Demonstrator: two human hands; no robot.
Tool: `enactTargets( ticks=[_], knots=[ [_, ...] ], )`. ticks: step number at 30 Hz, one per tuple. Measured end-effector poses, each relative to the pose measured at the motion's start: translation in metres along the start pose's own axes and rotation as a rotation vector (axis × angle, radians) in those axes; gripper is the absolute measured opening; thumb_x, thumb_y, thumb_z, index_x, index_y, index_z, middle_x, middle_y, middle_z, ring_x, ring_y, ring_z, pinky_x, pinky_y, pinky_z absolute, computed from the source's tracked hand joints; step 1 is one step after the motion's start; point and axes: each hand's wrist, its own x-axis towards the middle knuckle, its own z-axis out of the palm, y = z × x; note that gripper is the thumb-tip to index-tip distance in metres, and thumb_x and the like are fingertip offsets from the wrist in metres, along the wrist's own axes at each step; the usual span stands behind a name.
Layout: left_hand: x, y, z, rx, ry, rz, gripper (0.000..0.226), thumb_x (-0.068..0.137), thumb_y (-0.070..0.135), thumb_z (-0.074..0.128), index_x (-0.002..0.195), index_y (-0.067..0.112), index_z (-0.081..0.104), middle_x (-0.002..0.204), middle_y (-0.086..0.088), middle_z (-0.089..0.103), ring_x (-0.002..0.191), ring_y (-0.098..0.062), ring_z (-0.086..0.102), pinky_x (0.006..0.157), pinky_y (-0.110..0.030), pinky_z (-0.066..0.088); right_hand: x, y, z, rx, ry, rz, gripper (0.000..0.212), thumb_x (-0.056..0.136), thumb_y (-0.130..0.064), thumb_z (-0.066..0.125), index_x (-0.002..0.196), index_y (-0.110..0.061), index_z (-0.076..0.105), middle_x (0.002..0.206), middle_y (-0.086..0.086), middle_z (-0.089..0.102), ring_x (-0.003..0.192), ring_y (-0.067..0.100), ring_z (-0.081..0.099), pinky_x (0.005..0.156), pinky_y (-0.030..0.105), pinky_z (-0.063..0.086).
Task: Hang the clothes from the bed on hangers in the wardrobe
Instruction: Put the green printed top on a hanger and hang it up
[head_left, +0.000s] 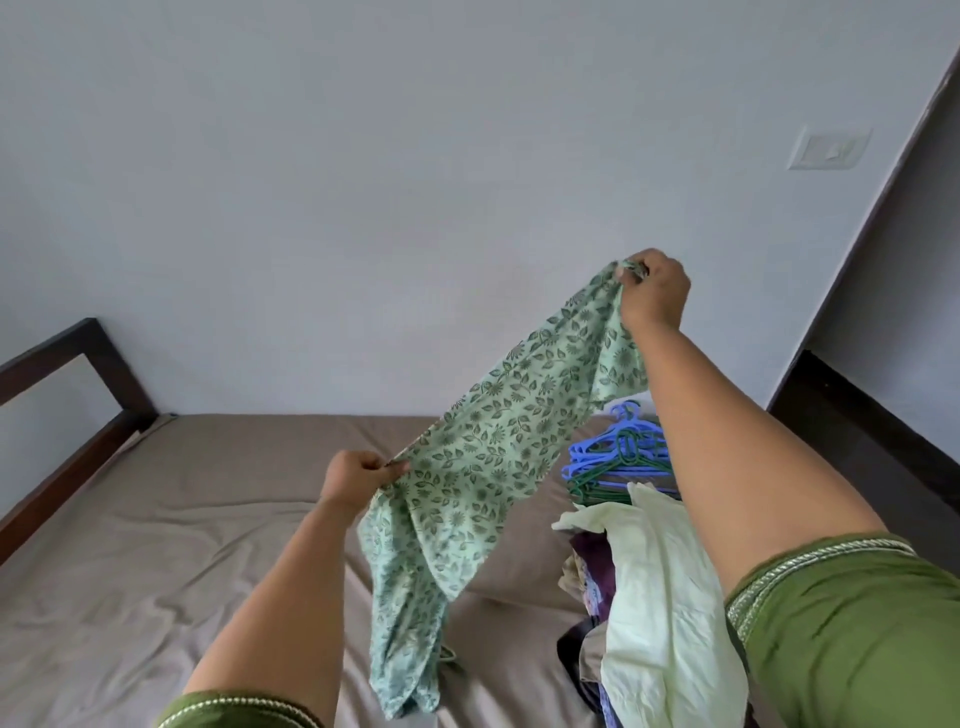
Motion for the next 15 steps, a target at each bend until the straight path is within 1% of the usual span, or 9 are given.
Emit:
enactTargets(
  ticks=[3,5,7,8,10,11,13,14,15],
  knots=[
    [-0.005,0.010,0.009,0.024,0.093,0.041,0.038,0.067,0.027,0.087,0.069,0.010,0.054,0.060,0.001,0.052,0.054,-0.013,0.039,0.051,-0.024,0.036,-0.024,0.006,0.016,-0.040,-0.136,0.098,0.015,0.094,-0.009,0.055,0.101,-0.012,0.068,0.111,0.013,0.062,0.096,0.029,0.063,0.075,0.026,0.050],
    [-0.004,0.023,0.014,0.118,0.040,0.045,0.035,0.069,0.029,0.085,0.082,0.011,0.058,0.074,0.001,0.063,0.061,-0.013,0.052,0.055,-0.022,0.042,-0.046,0.013,0.027,-0.072,-0.254,0.157,0.019,0.093,-0.010,0.051,0.098,-0.018,0.067,0.108,0.010,0.064,0.096,0.029,0.062,0.078,0.034,0.054],
    [-0.004,0.040,0.017,0.319,-0.084,-0.008,0.038,0.081,0.041,0.072,0.096,0.006,0.067,0.085,-0.002,0.068,0.067,-0.014,0.058,0.061,-0.023,0.049,-0.074,0.016,0.038,-0.018,-0.366,0.168,0.023,0.095,-0.009,0.044,0.103,-0.010,0.065,0.106,0.010,0.066,0.088,0.024,0.059,0.070,0.029,0.048],
    [-0.007,0.052,0.017,0.385,-0.130,-0.037,0.048,0.089,0.047,0.061,0.105,0.003,0.069,0.093,-0.006,0.068,0.076,-0.016,0.062,0.071,-0.025,0.052,-0.089,0.017,0.043,0.015,-0.393,0.160,0.023,0.096,-0.009,0.041,0.103,-0.006,0.063,0.103,0.013,0.066,0.085,0.023,0.058,0.068,0.026,0.042],
    [-0.014,0.074,0.020,0.405,-0.182,-0.003,0.056,0.097,0.047,0.048,0.120,-0.002,0.063,0.112,-0.012,0.065,0.104,-0.024,0.061,0.092,-0.031,0.048,-0.120,0.013,0.049,0.088,-0.479,0.179,0.017,0.095,-0.010,0.042,0.100,-0.010,0.059,0.090,0.012,0.065,0.080,0.023,0.057,0.066,0.024,0.036],
    [-0.015,0.084,0.023,0.383,-0.208,0.039,0.051,0.097,0.044,0.052,0.113,-0.002,0.065,0.106,-0.011,0.063,0.101,-0.025,0.059,0.089,-0.031,0.046,-0.136,0.008,0.049,0.129,-0.581,0.196,0.014,0.094,-0.010,0.044,0.099,-0.015,0.056,0.082,0.008,0.062,0.074,0.023,0.056,0.062,0.025,0.036],
    [-0.019,0.095,0.028,0.272,-0.201,0.146,0.032,0.092,0.036,0.063,0.080,0.006,0.063,0.074,-0.005,0.055,0.070,-0.020,0.049,0.065,-0.028,0.037,-0.156,-0.001,0.048,0.122,-0.878,0.174,0.020,0.088,-0.011,0.050,0.106,-0.019,0.055,0.077,0.000,0.058,0.072,0.020,0.055,0.059,0.026,0.039],
    [-0.021,0.100,0.029,0.218,-0.193,0.195,0.031,0.090,0.034,0.066,0.075,0.008,0.060,0.066,-0.004,0.053,0.062,-0.019,0.045,0.060,-0.028,0.034,-0.162,-0.005,0.050,0.076,-1.028,0.119,0.030,0.085,-0.014,0.055,0.114,-0.022,0.054,0.085,-0.001,0.060,0.079,0.019,0.058,0.065,0.027,0.043],
    [-0.023,0.104,0.030,0.199,-0.205,0.240,0.027,0.090,0.032,0.066,0.079,0.008,0.064,0.067,-0.005,0.059,0.061,-0.019,0.048,0.059,-0.029,0.037,-0.167,-0.011,0.050,0.043,-1.152,0.067,0.042,0.081,-0.020,0.061,0.122,-0.026,0.052,0.097,-0.001,0.061,0.090,0.020,0.060,0.075,0.029,0.047]
  ],
)
